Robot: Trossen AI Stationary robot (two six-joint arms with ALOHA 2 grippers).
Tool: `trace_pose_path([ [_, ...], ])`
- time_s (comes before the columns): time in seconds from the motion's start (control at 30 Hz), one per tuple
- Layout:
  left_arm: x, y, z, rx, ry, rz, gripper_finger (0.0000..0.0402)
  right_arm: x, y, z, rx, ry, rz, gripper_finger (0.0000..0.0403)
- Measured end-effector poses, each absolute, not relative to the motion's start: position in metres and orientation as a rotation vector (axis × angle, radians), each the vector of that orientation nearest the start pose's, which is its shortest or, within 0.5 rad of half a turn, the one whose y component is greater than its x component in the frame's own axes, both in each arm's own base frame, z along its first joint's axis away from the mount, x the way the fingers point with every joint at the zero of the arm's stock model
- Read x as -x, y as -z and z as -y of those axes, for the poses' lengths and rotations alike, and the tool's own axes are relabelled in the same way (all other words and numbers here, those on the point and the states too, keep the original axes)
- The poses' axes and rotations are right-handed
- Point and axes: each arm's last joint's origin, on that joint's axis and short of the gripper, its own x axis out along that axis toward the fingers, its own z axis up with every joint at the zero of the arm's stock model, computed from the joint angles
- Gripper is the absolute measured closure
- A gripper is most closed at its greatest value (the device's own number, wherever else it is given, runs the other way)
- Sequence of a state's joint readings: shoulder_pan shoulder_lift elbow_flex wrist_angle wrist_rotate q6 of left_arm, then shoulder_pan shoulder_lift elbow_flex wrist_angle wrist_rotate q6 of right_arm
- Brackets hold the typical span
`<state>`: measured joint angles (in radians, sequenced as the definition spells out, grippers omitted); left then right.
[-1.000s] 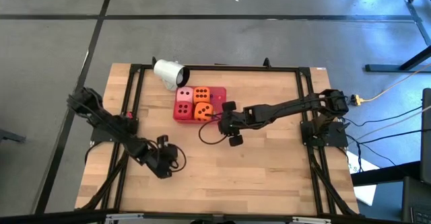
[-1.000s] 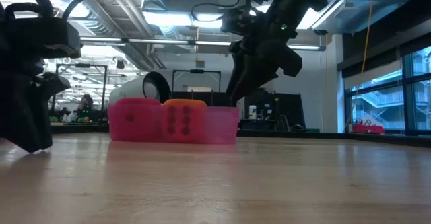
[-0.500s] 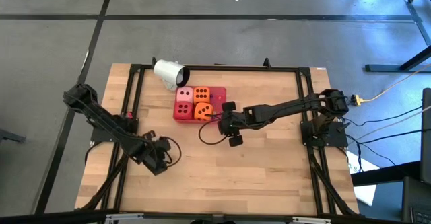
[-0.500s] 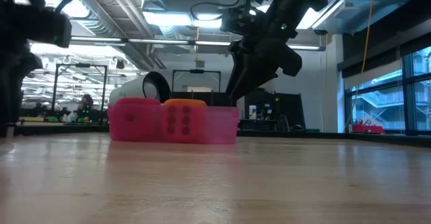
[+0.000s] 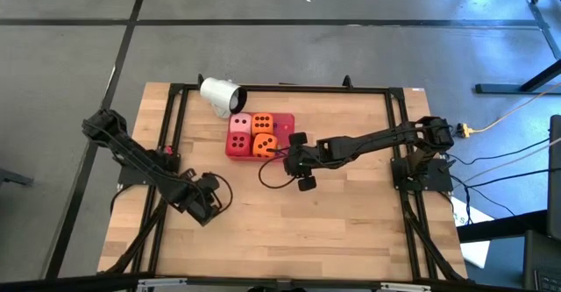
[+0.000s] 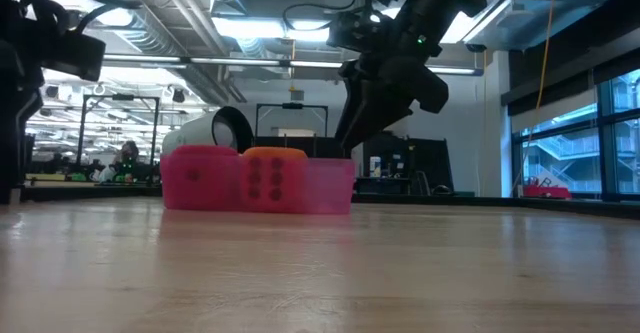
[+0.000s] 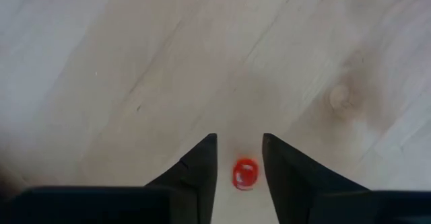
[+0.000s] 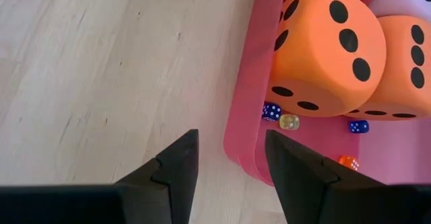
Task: Pick & Place Dice
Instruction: Put the small red dice into the red bin
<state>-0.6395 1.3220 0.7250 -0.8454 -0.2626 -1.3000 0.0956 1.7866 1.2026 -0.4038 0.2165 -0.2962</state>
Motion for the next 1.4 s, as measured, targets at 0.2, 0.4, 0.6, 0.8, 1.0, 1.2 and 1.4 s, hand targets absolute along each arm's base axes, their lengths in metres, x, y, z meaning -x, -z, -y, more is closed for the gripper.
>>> trace_pose_path([
  [0.2,-0.168,-0.173,0.116,0.476,-0.556,-1.236,0.0250,-0.366,-0.196,-0.029,0.425,-0.034,-0.989,0.0231],
  [0.4,-0.169,-0.166,0.119,0.528,-0.593,-1.301,0.0228,-0.366,-0.196,-0.029,0.425,-0.034,-0.989,0.0231],
  [0.6,-0.169,-0.156,0.124,0.524,-0.600,-1.389,0.0224,-0.366,-0.196,-0.029,0.425,-0.035,-0.989,0.0231],
  [0.8,-0.168,-0.154,0.125,0.540,-0.586,-1.444,0.0223,-0.366,-0.196,-0.029,0.425,-0.034,-0.988,0.0231],
  [1.0,-0.170,-0.154,0.127,0.472,-0.478,-1.458,0.0224,-0.366,-0.196,-0.029,0.425,-0.035,-0.988,0.0231],
  [1.2,-0.176,-0.162,0.133,0.469,-0.410,-1.446,0.0231,-0.366,-0.196,-0.029,0.425,-0.034,-0.987,0.0231],
  [1.4,-0.182,-0.171,0.135,0.392,-0.396,-1.356,0.0232,-0.366,-0.197,-0.029,0.424,-0.034,-0.982,0.0231],
])
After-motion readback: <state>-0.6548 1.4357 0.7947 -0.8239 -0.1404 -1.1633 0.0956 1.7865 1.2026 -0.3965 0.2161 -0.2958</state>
